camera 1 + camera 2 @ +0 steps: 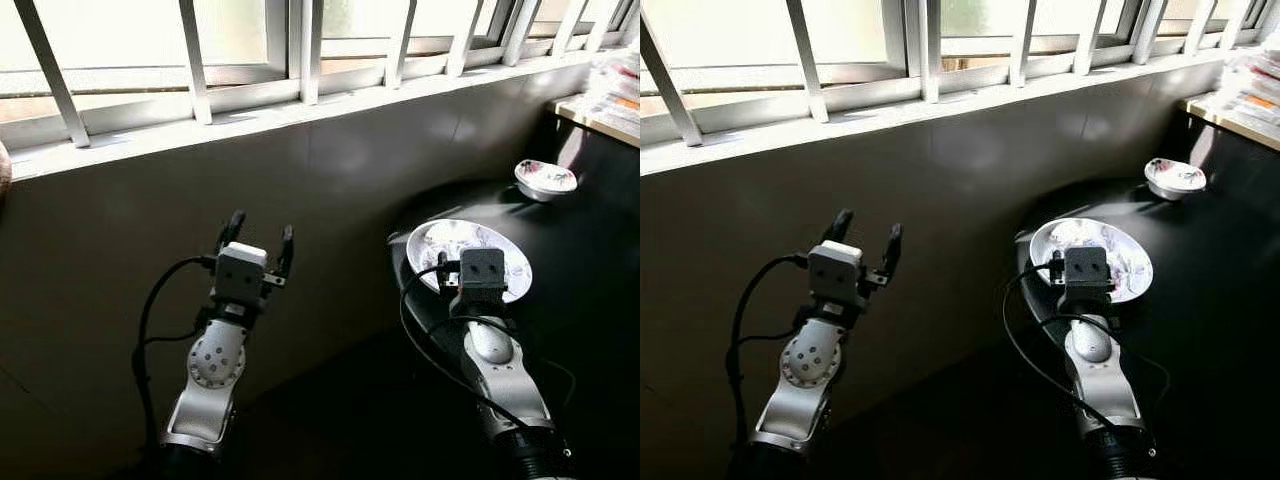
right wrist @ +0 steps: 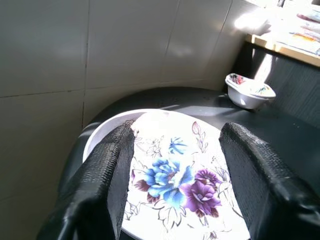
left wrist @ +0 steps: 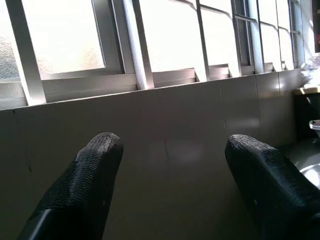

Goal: Kitchen organization

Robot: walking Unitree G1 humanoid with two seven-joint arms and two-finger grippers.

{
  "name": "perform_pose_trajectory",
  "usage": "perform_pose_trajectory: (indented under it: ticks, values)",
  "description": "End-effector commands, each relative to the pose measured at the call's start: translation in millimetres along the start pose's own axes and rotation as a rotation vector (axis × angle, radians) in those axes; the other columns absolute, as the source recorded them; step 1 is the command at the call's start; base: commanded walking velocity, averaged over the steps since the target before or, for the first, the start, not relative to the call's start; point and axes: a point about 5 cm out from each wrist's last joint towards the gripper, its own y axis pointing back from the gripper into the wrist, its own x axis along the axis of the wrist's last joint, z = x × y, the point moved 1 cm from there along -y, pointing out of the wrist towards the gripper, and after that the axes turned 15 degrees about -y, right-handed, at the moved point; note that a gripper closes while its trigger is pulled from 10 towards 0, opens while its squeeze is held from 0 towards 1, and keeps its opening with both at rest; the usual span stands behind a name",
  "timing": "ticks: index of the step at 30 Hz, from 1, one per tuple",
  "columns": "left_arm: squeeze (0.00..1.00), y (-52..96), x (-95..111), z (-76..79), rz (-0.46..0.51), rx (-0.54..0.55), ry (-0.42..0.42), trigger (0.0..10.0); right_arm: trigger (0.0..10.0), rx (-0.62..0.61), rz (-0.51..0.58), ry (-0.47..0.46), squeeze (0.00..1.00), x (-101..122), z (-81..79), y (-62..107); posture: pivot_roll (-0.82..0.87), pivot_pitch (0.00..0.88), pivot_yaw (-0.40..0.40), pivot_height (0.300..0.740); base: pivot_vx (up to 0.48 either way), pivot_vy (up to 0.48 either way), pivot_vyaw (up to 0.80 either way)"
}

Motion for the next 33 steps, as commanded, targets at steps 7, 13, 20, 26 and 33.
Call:
perform_pose_trajectory:
  ticks: [7,13,20,26,33]
  values:
    - [0.00,0.3,0,-4.2,0.002,0.016,-0.002,10.0,10.0,0.020,0.032,0.006,0.00,7,-5.1,-0.9,0.02,0.000,-0.034,0.740,0.000,0.000,0.00]
    - [0.00,-0.1,0,-3.5,0.008,0.015,-0.003,10.0,10.0,-0.069,-0.017,-0.082,0.00,3,9.8,-5.4,0.02,0.000,-0.035,0.740,0.000,0.000,0.00]
    - [0.00,0.5,-2,-1.5,-0.008,0.005,-0.012,10.0,10.0,-0.163,-0.106,-0.207,0.00,-5,29.2,-11.9,0.02,0.000,-0.038,0.740,0.000,0.000,0.00]
    - [0.00,0.3,-2,-1.6,-0.007,0.009,-0.007,10.0,10.0,-0.130,-0.228,-0.386,0.00,-19,30.5,-17.0,0.02,0.000,-0.037,0.740,0.000,0.000,0.00]
    - [0.00,0.1,-3,-2.4,-0.008,0.008,-0.013,10.0,10.0,-0.158,-0.370,-0.570,0.00,-37,36.1,-21.7,0.03,0.000,-0.037,0.740,0.000,0.000,0.00]
